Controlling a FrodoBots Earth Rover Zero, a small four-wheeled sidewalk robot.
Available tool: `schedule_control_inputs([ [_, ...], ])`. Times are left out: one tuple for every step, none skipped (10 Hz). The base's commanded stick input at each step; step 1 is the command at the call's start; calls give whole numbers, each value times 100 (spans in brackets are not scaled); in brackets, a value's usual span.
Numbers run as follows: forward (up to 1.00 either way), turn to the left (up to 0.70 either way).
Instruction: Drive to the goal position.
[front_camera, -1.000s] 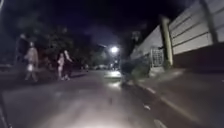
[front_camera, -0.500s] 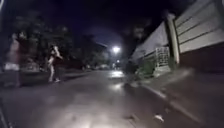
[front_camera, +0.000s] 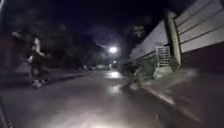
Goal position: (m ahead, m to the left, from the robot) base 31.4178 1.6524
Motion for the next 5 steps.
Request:
schedule_control_inputs([
  [70, 0],
  [70, 0],
  [70, 0],
  [70, 0],
  [70, 0],
])
